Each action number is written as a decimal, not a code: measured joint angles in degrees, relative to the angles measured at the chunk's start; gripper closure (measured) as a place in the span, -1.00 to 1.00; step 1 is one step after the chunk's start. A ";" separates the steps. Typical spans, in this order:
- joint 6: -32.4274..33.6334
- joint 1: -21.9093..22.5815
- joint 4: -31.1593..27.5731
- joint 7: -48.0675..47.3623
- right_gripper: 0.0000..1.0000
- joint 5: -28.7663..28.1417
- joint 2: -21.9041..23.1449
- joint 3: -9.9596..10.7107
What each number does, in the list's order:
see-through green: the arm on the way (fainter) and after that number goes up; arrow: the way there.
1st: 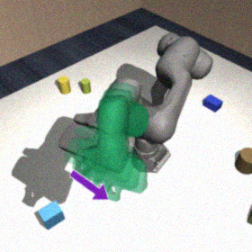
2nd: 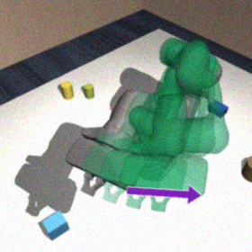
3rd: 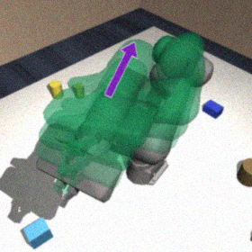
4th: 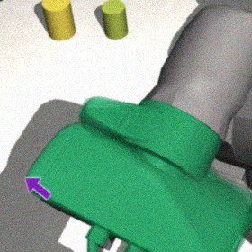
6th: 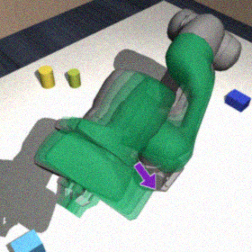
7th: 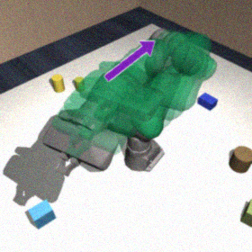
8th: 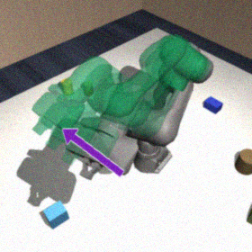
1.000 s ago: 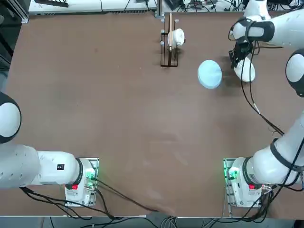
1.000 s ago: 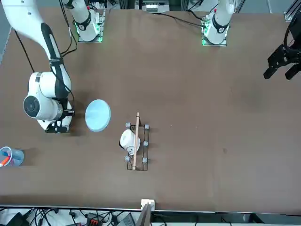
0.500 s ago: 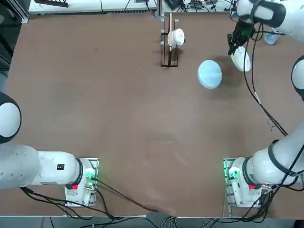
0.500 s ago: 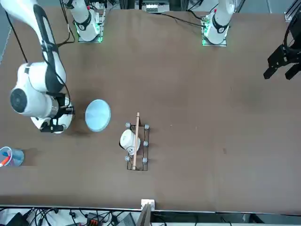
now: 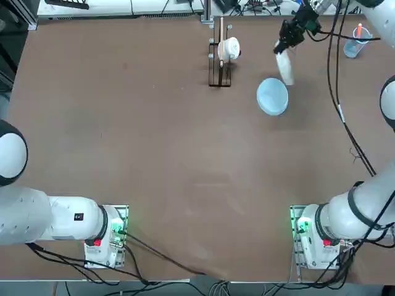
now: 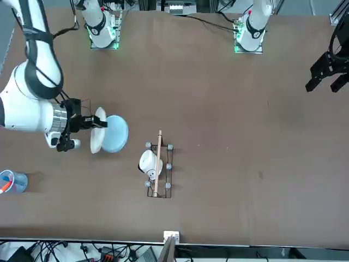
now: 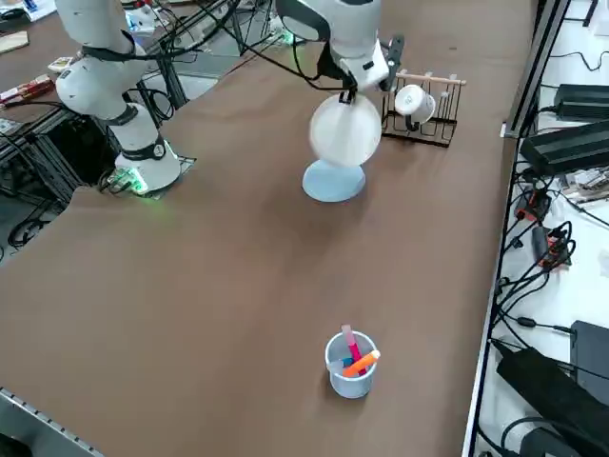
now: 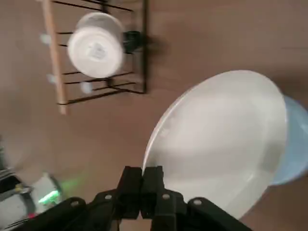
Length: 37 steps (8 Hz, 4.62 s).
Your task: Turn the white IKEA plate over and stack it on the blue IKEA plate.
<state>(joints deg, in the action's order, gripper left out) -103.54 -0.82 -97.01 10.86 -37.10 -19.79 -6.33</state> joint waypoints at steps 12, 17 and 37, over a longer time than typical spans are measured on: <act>14.14 -8.48 -9.82 47.49 0.96 -30.56 -15.82 -1.28; 16.30 -12.67 -9.14 50.89 0.96 -26.71 -17.28 -0.97; 15.41 -19.59 24.85 43.79 -0.98 12.71 -22.80 -1.24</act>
<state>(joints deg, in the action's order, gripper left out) -88.14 -20.41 -72.16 54.66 -24.40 -42.59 -7.56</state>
